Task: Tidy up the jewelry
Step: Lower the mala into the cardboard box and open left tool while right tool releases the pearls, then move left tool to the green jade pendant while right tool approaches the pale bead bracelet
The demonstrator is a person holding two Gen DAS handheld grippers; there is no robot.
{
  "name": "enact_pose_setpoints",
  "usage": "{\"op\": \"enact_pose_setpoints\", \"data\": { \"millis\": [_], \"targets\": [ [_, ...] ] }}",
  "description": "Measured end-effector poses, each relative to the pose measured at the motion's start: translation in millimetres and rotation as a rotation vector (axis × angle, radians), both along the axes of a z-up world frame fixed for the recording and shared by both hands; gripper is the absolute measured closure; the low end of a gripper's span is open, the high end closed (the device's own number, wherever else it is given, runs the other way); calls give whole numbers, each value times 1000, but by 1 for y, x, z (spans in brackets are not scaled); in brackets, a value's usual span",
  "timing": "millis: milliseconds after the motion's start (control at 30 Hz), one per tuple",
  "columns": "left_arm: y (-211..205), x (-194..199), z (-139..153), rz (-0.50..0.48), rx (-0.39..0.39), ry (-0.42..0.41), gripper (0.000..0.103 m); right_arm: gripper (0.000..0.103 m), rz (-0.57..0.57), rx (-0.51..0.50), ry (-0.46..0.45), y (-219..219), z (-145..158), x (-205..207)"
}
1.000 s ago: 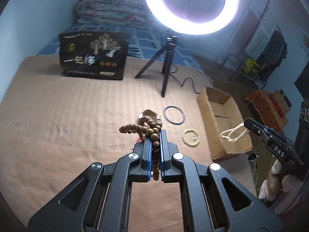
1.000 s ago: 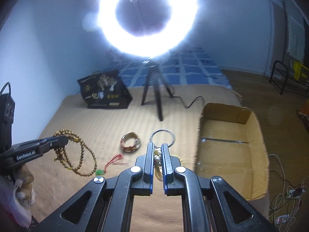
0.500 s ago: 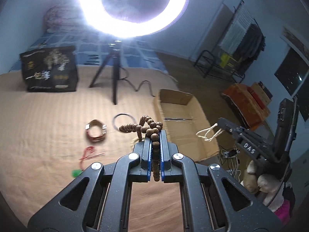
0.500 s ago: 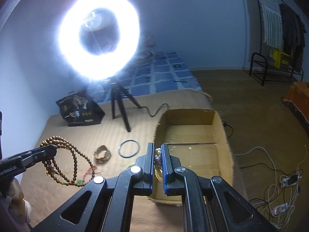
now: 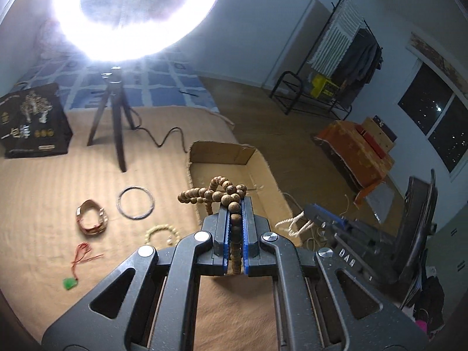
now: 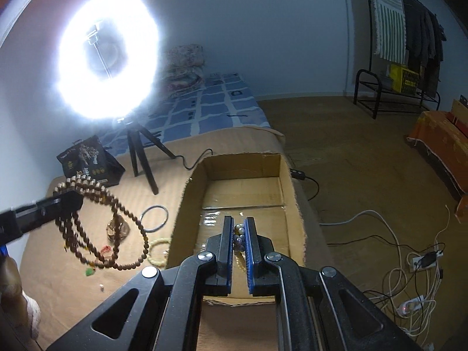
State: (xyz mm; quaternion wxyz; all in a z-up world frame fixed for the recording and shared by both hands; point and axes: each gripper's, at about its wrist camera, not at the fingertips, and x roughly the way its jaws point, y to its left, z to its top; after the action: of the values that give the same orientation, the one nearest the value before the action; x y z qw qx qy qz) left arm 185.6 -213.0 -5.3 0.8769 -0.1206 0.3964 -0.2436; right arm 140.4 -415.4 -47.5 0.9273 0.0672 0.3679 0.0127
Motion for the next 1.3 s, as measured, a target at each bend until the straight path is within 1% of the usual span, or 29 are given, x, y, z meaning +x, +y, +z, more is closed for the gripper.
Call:
{"op": "enact_pose_setpoints", "data": {
  "millis": [167,400,667,767,867,900,933,1000,1067,1100,1133,1167,1200,1233,1300],
  "targets": [
    [-21,15,-8,-27,11,3,99,99,-16,7,15,-9,-6,3],
    [-52,34,-35,-46,73,24,99,99,-33,15,44,-17,-18,13],
    [-66,42,-66,-67,137,65,99,98,-38,7,99,-20,-37,22],
    [-69,42,-73,-79,164,80,99,98,-36,15,111,-21,-40,24],
    [-71,41,-77,-87,175,86,99,96,-36,8,117,-20,-42,23],
    [-71,41,-77,-87,182,90,99,92,-39,9,116,-21,-42,23],
    [-71,41,-78,-89,187,95,99,85,-41,13,114,-22,-41,22],
    [-72,41,-79,-91,199,95,98,75,-50,16,108,-24,-40,19],
    [-72,39,-77,-89,211,84,90,74,-54,17,108,-25,-39,19],
    [-72,37,-76,-89,213,83,80,71,-56,14,111,-25,-39,19],
    [-71,36,-74,-89,209,81,71,61,-63,11,113,-25,-39,18],
    [-70,35,-73,-90,208,79,68,55,-67,10,111,-26,-39,18],
    [-69,35,-71,-88,209,74,68,45,-72,8,107,-26,-38,17],
    [-68,34,-70,-84,212,72,68,43,-76,6,102,-27,-37,15],
    [-65,32,-68,-79,207,71,68,43,-77,5,97,-28,-34,12]
  ]
}}
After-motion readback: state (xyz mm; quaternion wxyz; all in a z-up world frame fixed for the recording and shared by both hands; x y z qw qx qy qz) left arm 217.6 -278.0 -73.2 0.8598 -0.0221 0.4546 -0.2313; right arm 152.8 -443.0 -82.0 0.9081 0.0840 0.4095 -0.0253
